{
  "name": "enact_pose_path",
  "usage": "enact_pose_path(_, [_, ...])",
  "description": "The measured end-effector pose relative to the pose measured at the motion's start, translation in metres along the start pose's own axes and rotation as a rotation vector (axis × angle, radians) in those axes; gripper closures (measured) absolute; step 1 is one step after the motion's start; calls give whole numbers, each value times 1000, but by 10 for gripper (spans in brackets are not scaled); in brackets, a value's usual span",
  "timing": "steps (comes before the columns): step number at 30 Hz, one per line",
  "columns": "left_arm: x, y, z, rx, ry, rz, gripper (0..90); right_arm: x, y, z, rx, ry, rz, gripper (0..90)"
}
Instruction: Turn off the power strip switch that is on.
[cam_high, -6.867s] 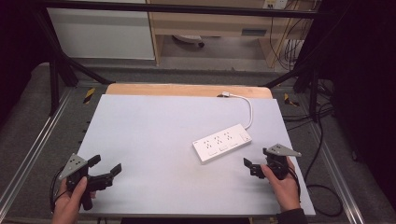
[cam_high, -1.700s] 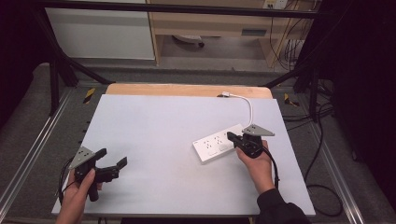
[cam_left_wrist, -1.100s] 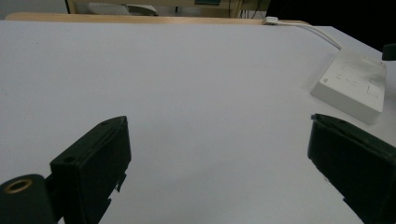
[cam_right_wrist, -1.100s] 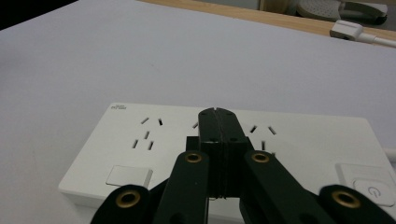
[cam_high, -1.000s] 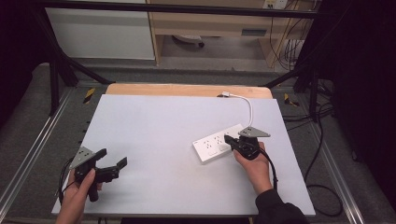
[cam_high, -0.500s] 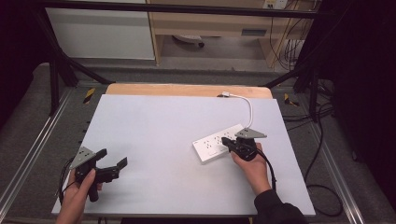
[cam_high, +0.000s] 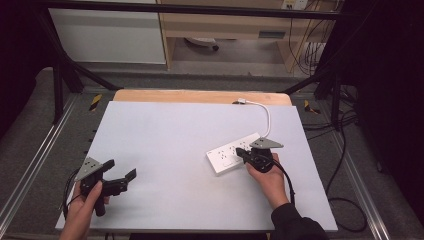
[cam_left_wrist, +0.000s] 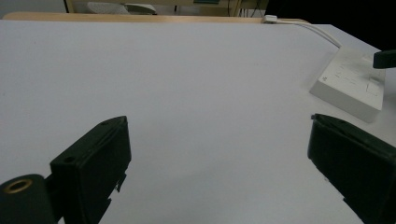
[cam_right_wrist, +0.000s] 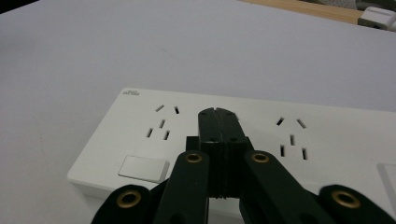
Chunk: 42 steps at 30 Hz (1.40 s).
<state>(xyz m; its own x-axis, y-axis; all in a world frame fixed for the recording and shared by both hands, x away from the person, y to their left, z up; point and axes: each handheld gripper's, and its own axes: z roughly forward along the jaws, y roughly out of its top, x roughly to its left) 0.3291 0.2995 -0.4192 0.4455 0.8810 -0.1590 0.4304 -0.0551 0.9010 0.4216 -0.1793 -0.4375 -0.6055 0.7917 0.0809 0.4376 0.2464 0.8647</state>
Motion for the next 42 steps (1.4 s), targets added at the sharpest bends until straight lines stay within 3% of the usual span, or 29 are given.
enact_pose_path(22, [0, 0, 0, 0, -1, 1, 60, 7, -5, 3, 63, 11, -16, 900])
enact_pose_path(42, [0, 0, 0, -1, -2, 3, 60, 7, -6, 2, 72, 14, -11, 900])
